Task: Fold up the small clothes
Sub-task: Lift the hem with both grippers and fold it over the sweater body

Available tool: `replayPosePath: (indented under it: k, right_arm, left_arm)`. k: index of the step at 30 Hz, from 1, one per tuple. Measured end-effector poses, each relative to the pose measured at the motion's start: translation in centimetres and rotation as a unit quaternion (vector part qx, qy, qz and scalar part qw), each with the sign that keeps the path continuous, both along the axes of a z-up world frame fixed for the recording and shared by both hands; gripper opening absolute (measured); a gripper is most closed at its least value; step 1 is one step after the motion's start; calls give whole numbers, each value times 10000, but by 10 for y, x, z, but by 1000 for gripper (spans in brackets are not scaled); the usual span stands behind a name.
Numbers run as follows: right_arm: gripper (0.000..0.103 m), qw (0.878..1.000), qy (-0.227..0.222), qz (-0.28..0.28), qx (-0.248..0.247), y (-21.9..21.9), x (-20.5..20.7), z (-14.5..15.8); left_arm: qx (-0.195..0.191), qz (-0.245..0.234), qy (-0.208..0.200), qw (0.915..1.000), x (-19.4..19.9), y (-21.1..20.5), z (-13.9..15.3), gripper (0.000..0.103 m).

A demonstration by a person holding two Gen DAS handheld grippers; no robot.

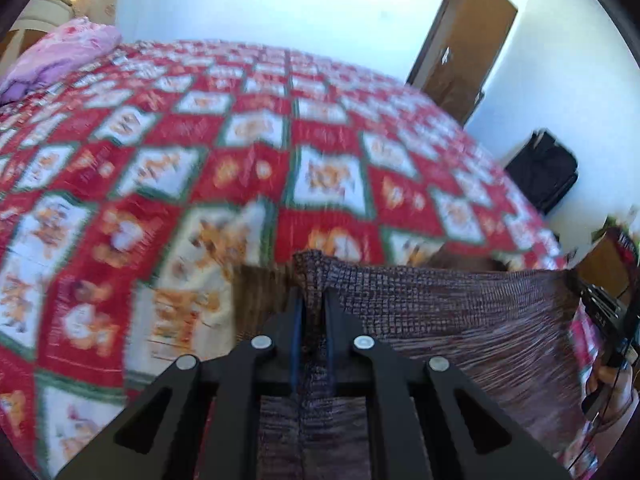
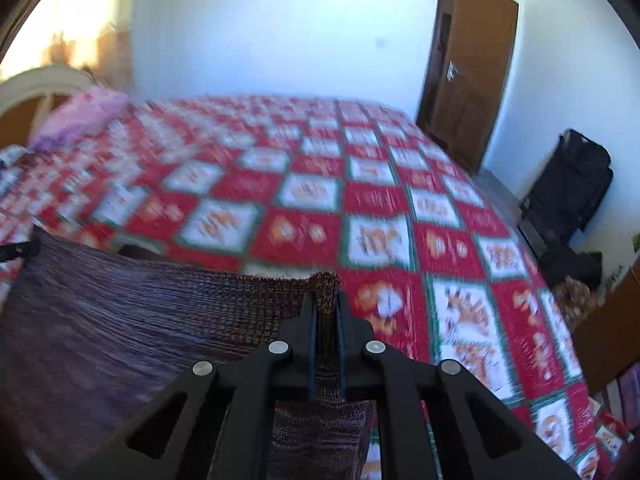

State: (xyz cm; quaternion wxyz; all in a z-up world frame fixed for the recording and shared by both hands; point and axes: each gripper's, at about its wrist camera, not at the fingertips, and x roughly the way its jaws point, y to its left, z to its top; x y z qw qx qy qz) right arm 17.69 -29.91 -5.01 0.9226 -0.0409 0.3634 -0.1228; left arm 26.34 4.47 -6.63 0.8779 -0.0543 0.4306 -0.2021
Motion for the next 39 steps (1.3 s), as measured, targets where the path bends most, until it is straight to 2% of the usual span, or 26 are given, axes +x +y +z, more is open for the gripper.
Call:
replayPosePath:
  k: [1, 3, 4, 8, 9, 10, 11, 13, 15, 16, 18, 21, 25, 26, 29, 30, 33, 35, 38, 39]
  right_arm:
    - [8, 9999, 106, -41, -64, -2, 3, -12]
    - [8, 9995, 301, -52, -86, -7, 8, -33]
    - [8, 9995, 296, -52, -27, -9, 8, -34]
    - [10, 9992, 333, 14, 229, -17, 11, -34]
    - [14, 9990, 323, 5, 306, -19, 11, -34]
    - [20, 9986, 296, -38, 441, -23, 9, -31]
    - [22, 9980, 222, -92, 582, -27, 5, -26]
    - [24, 9930, -446, -513, 970, -42, -23, -2]
    - [28, 9800, -1243, -1032, 1162, -52, -65, 24]
    - [28, 9762, -1434, -1219, 1075, -51, -88, 35]
    - [28, 9789, -1293, -1155, 1081, -42, -109, 41]
    - [28, 9842, -853, -688, 1391, -12, -134, 31]
    - [28, 9929, -470, -138, 1085, 37, -149, 4]
    - [28, 9940, -361, -112, 1024, 46, -149, -6]
    - [28, 9954, -69, -166, 937, 56, -147, -38]
    - [28, 9962, 24, -187, 849, 58, -146, -50]
    - [28, 9962, -225, -139, 826, 58, -156, -53]
    - [28, 9959, -240, -130, 867, 56, -156, -53]
    - [29, 9953, -336, -109, 907, 53, -156, -54]
    - [29, 9951, -354, -106, 922, 51, -155, -54]
  left_arm:
    - [78, -5, -2, 10000, -1, -2, -7, 11]
    - [-41, 16, -49, 10000, -2, 1, -8, 13]
    - [-100, 68, -24, 9999, -1, 4, -8, 18]
    - [-236, 137, 74, 9996, 2, 7, -9, 18]
    - [-268, 149, 85, 9995, 2, 8, -8, 18]
    - [-292, 175, 104, 9994, 2, 8, -8, 22]
    - [-308, 242, 173, 9991, -2, 12, -4, 26]
    - [-491, 229, 317, 9980, -12, 21, 3, 51]
    - [-709, 105, 287, 9970, -28, 28, 13, 64]
    - [-714, 52, 178, 9973, -43, 31, 20, 67]
    - [-591, -31, 16, 9982, -64, 30, 28, 67]
    - [-370, -262, -230, 9987, -105, 19, 36, 67]
    - [130, -381, -655, 9970, -151, 0, 38, 67]
    - [179, -382, -620, 9972, -159, -4, 33, 67]
    - [-27, -293, -307, 9991, -166, -4, 16, 67]
    - [39, -206, -301, 9993, -167, -4, 10, 67]
    - [402, 74, -340, 9986, -171, -5, -5, 67]
    - [665, 155, -650, 9955, -176, -10, -10, 68]
    - [1267, 181, -988, 9868, -182, -27, -16, 76]
    - [1392, 252, -1035, 9845, -182, -29, -17, 82]
